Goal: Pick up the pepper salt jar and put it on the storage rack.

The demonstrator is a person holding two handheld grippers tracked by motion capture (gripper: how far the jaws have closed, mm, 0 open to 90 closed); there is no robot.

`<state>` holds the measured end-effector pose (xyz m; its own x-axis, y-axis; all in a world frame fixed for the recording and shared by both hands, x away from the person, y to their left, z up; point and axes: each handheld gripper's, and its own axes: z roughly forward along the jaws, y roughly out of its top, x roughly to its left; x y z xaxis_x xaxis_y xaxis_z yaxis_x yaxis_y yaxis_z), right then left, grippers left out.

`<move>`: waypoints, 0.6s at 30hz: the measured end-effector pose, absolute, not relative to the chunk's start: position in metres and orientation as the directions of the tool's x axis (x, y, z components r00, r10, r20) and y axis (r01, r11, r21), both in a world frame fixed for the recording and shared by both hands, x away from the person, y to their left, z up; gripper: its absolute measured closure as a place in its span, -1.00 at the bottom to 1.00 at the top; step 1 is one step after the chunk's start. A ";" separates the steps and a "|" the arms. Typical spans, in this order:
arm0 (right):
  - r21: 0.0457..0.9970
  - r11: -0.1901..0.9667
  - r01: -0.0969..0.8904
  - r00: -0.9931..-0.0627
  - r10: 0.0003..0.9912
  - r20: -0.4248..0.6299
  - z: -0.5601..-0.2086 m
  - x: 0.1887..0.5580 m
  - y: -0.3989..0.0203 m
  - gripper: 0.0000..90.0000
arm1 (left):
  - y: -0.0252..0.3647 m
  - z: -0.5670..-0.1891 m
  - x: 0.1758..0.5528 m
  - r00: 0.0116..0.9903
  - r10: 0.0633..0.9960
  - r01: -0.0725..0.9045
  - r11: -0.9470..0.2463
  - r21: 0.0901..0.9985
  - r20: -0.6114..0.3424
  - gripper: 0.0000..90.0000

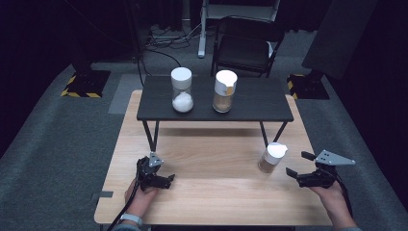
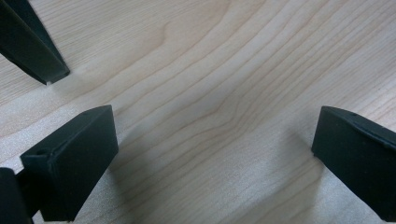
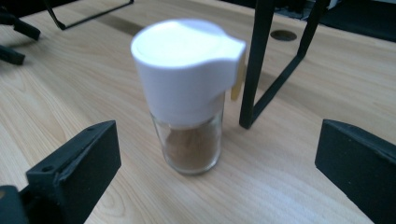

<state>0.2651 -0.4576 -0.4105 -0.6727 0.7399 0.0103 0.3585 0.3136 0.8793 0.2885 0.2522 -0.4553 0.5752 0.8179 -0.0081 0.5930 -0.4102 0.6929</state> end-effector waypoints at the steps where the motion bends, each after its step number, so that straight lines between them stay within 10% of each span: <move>1: 0.877 0.317 0.361 -0.672 0.740 0.009 -0.413 0.265 -0.458 -1.00 | 0.252 -0.455 0.288 0.574 0.818 0.594 -0.409 0.693 -0.010 -1.00; 18: 0.859 0.320 0.400 -0.646 0.763 0.016 -0.439 0.260 -0.461 -1.00 | 0.252 -0.455 0.288 0.574 0.819 0.595 -0.409 0.692 -0.010 -1.00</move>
